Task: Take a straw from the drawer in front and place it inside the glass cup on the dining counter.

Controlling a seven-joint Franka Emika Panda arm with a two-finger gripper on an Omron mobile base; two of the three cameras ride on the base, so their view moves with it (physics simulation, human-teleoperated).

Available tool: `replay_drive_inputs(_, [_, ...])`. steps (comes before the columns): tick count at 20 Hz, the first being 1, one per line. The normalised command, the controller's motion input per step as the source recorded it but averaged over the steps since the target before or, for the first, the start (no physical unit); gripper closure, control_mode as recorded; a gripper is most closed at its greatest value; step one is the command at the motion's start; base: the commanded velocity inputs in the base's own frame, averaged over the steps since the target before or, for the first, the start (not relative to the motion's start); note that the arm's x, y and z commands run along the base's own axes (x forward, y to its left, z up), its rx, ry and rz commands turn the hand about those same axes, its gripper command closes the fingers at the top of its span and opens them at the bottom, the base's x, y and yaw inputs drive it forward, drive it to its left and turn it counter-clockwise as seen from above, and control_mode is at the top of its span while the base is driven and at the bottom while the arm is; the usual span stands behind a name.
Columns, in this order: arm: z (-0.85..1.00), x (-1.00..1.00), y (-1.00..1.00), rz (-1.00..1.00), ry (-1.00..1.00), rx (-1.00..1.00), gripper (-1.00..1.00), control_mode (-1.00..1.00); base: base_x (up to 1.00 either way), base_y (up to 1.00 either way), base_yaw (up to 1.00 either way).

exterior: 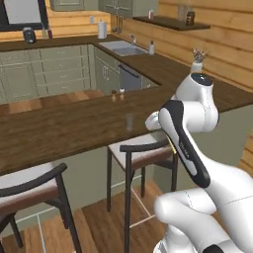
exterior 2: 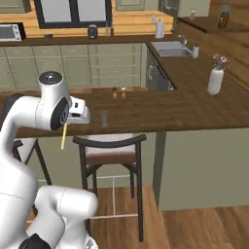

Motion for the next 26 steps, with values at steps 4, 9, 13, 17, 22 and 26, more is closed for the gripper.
replay_drive_inputs(4, [0.0,0.0,0.0,0.0,0.0,0.0,1.0,1.0,0.74,-0.57,0.45])
replay_drive_inputs(9, [0.0,0.0,0.0,0.0,0.0,0.0,1.0,1.0,0.84,-0.49,0.4])
replay_drive_inputs(13, [0.0,0.0,0.0,0.0,0.0,0.0,1.0,1.0,0.89,-0.24,0.25])
replay_drive_inputs(17, [0.0,0.0,0.0,0.0,0.0,0.0,1.0,1.0,0.96,-0.2,0.14])
replay_drive_inputs(22, [0.0,0.0,0.0,0.0,0.0,0.0,1.0,1.0,1.0,-0.03,0.08])
replay_drive_inputs(26, [0.18,0.84,-0.36,0.18,0.04,0.16,1.0,-1.0,0.0,0.0,0.0])
